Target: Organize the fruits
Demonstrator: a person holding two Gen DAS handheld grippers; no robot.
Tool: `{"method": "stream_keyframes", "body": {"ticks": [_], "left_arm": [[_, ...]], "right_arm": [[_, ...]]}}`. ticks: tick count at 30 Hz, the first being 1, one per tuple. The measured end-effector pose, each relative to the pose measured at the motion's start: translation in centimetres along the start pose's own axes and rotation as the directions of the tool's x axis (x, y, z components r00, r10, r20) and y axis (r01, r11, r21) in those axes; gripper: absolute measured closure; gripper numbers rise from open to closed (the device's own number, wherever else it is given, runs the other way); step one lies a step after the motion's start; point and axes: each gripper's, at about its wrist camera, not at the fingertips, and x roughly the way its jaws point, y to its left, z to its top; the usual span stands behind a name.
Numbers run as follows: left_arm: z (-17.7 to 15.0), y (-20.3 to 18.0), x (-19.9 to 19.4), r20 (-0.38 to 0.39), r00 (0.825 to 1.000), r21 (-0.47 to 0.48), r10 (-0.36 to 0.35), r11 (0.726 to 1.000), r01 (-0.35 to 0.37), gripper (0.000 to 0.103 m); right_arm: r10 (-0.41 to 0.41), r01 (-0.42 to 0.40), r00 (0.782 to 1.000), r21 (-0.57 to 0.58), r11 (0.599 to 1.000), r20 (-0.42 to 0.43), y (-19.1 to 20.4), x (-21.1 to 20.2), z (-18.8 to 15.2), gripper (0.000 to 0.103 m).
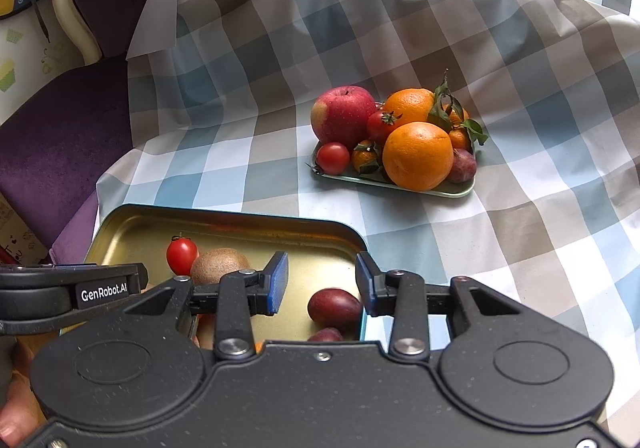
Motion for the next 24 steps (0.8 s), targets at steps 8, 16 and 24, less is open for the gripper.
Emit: {"method": "stream_keyframes", "body": {"ticks": [8,16,24], "left_arm": [[-2.2,-2.5,-0.9,-0.018,1.000,0.056,-0.016,0.998,0.017,0.064],[-4.5,-3.8,-1.4,-0.059,0.998,0.069,-0.035,0.997,0.039,0.064],[-5.9,-4.6,-2.2,-0.079,0.995,0.058,-0.060,0.996,0.065,0.063]], "right_arm": [[-0.043,0.043,0.999,0.032,0.999,-0.012,-2.4,-2.0,-1.4,0.057],[-0.081,0.084,0.995,0.069,0.994,-0.051,-4.8,-3.6,-3.5,0.057],[-0.078,0.081,0.995,0.059,0.995,-0.056,-5.8,-5.4,-4.7,0.057]]}}
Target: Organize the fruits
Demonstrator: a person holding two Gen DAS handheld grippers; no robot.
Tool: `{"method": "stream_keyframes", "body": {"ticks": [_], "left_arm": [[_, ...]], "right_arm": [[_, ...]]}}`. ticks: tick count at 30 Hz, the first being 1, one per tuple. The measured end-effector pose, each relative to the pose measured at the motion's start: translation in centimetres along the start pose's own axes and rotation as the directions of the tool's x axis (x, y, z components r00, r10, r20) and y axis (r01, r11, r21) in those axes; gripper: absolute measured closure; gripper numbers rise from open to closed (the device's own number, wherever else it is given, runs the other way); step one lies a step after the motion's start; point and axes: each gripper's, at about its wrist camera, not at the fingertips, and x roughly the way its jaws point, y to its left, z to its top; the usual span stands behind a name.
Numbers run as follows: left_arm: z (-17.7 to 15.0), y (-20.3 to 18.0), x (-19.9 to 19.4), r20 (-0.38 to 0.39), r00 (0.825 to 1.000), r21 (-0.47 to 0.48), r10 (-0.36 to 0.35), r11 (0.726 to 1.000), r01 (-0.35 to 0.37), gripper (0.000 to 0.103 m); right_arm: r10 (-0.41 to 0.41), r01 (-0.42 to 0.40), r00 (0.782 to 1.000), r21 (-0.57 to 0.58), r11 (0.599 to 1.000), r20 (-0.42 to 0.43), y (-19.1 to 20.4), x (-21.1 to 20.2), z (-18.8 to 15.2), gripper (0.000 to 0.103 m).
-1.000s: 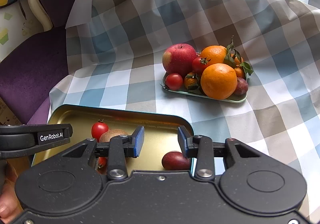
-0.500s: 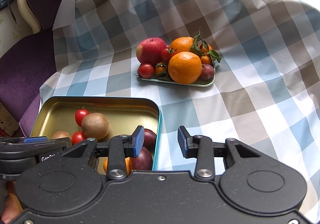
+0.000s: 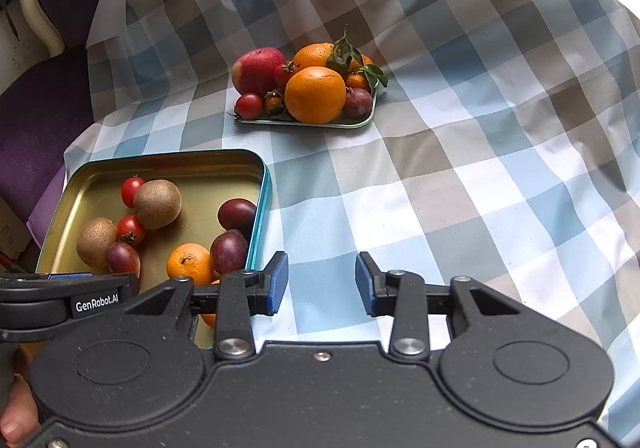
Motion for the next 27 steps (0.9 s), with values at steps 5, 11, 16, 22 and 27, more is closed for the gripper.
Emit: {"method": "stream_keyframes", "body": {"ticks": [5,11,16,22,27], "left_arm": [[-0.5,-0.7,-0.3,0.013,1.000,0.002,-0.011,1.000,0.011,0.063],[-1.1,-1.4,0.0,0.018,1.000,-0.001,-0.011,1.000,0.011,0.063],[-1.3,-1.7,-0.2,0.032,0.999,0.007,-0.013,1.000,0.013,0.063],[-1.6,-1.6,-0.5,0.046,0.999,0.020,-0.012,1.000,0.011,0.062],[-1.8,-1.1,-0.7,0.051,0.998,0.004,-0.024,1.000,0.024,0.061]], "right_arm": [[0.005,-0.004,1.000,-0.011,1.000,0.023,-0.4,-1.1,-0.3,0.057],[0.012,-0.010,0.999,-0.037,0.999,0.048,-0.5,-2.0,-0.6,0.057],[0.010,-0.008,0.999,-0.048,0.999,0.048,-0.7,-2.0,-0.8,0.057],[-0.005,0.009,0.998,-0.059,0.998,0.057,-0.6,-2.1,-1.0,0.057],[-0.021,0.025,0.998,-0.070,0.997,0.057,-0.2,-2.2,-1.3,0.057]]}}
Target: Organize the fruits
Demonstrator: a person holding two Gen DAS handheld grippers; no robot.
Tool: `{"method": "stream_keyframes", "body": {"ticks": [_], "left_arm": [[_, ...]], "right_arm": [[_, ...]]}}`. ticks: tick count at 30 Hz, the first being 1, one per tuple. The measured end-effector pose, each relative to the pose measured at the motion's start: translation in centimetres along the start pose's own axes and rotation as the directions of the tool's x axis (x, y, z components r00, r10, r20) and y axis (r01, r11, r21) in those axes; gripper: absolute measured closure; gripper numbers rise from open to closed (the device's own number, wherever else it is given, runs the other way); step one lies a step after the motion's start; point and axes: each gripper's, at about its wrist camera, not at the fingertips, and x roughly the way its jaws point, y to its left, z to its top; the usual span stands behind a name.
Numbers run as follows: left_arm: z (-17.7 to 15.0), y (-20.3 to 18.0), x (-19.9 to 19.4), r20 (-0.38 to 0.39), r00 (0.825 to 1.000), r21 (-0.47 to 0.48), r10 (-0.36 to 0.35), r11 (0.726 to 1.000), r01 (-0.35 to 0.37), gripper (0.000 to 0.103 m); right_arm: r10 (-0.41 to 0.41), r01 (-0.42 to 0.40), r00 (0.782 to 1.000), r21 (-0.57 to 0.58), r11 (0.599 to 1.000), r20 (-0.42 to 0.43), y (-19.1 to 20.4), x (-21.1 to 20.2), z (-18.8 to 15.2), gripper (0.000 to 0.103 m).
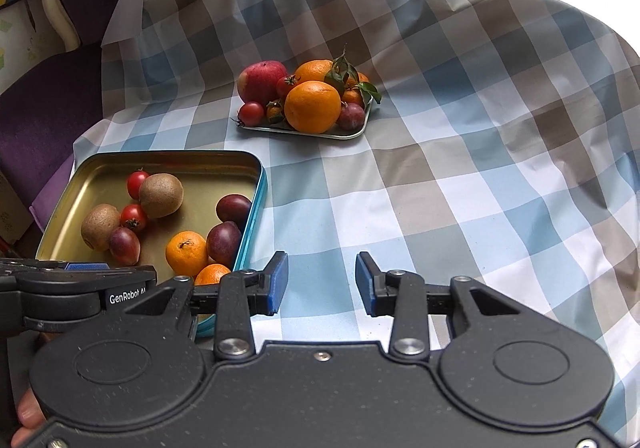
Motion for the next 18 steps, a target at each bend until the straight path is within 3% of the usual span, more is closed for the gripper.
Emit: {"method": "stream_keyframes", "body": {"ticks": [18], "left_arm": [[-0.6,1.8,-0.6,0.020,1.000,-0.027,-0.023,0.999,0.024,0.060]], "right_arm": [[-0.056,0.056,0.998,-0.014,0.998,-0.011,2.0,-0.6,-0.9,0.057]]}}
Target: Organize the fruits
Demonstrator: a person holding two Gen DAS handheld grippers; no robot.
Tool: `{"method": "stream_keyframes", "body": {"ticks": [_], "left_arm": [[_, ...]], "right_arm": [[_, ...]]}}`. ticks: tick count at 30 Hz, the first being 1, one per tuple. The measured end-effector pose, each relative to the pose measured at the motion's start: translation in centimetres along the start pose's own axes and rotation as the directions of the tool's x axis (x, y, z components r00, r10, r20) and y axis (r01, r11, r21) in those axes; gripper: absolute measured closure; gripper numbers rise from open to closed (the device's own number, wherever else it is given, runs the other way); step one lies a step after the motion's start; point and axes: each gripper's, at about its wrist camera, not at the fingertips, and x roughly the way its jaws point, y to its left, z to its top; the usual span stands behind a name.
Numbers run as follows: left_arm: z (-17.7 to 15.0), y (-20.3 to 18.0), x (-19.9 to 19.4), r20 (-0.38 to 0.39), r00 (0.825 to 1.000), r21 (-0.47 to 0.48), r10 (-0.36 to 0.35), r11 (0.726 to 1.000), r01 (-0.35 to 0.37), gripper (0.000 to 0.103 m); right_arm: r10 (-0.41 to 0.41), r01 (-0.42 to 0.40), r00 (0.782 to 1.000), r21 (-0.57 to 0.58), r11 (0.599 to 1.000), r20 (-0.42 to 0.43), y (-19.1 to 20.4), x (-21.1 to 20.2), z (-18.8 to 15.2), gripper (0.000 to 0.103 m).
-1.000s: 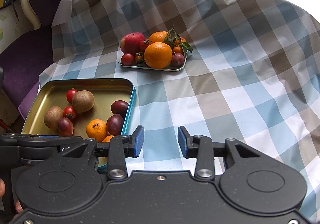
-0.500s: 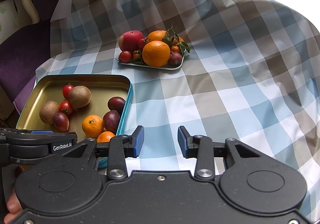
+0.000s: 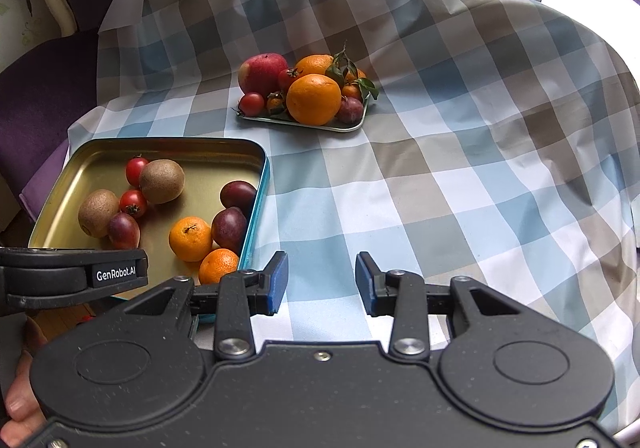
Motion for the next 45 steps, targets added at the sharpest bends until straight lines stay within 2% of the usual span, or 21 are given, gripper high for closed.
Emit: {"method": "stream_keyframes", "body": {"ticks": [16,45], "left_arm": [[-0.1,-0.1,0.5,0.000,0.999,0.026,0.035,0.999,-0.035,0.060],[-0.1,-0.2,0.4,0.008,0.999,0.034,0.032,0.999,-0.032,0.060]], "right_arm": [[0.017,-0.018,1.000,-0.009,1.000,-0.012,0.0,1.5,0.0,0.057],[0.038,-0.038,0.999,-0.007,0.999,-0.001,-0.2,1.1,0.3,0.057]]}}
